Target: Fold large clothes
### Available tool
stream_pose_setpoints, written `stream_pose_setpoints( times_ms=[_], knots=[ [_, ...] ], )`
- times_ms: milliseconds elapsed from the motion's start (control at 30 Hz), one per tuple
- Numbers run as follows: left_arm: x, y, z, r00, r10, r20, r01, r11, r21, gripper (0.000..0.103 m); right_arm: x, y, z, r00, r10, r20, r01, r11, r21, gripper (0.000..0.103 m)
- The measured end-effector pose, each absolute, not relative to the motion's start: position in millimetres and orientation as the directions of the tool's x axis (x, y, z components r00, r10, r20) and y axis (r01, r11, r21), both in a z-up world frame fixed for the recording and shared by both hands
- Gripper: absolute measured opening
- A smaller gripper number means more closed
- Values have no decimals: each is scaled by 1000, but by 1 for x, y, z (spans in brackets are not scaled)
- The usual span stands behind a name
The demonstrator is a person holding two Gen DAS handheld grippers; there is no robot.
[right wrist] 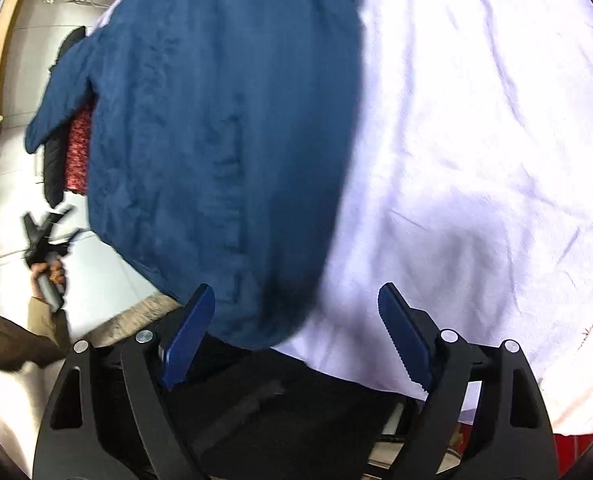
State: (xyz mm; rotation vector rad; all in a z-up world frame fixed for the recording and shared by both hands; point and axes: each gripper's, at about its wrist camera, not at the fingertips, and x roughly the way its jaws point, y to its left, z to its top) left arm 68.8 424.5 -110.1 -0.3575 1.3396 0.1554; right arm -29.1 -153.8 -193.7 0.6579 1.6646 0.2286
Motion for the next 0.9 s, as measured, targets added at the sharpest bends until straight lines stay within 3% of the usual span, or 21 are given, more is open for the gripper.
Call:
stream_pose_setpoints(
  times_ms=[100, 233, 333, 400, 500, 567, 900],
  knots=[
    [76, 388, -124, 167, -62, -984, -183, 979, -93, 97, -30, -148, -205, -91, 526, -846, 285, 827, 484, 83],
    [77, 354, -170, 45, 160, -986, -45, 986, 158, 94, -27, -143, -207, -84, 536, -840, 267, 825, 499, 83],
    [77, 352, -193, -2, 116, -993, -41, 992, 116, 70, -32, -146, -204, -75, 540, -838, 246, 825, 509, 83],
    [82, 353, -194, -9, 122, -992, -67, 990, 123, 70, -32, -139, -206, -89, 539, -837, 232, 829, 509, 83],
    [89, 351, -196, -25, 143, -989, -79, 986, 145, 73, -35, -131, -212, -120, 525, -843, 215, 842, 494, 83],
    [93, 350, -196, -35, 184, -982, -91, 978, 186, 88, -37, -128, -217, -133, 521, -843, 216, 846, 488, 83],
    [107, 283, -130, 184, 427, -886, -42, 904, 426, 91, -27, -154, -218, -75, 477, -875, 276, 854, 442, 83]
  ],
)
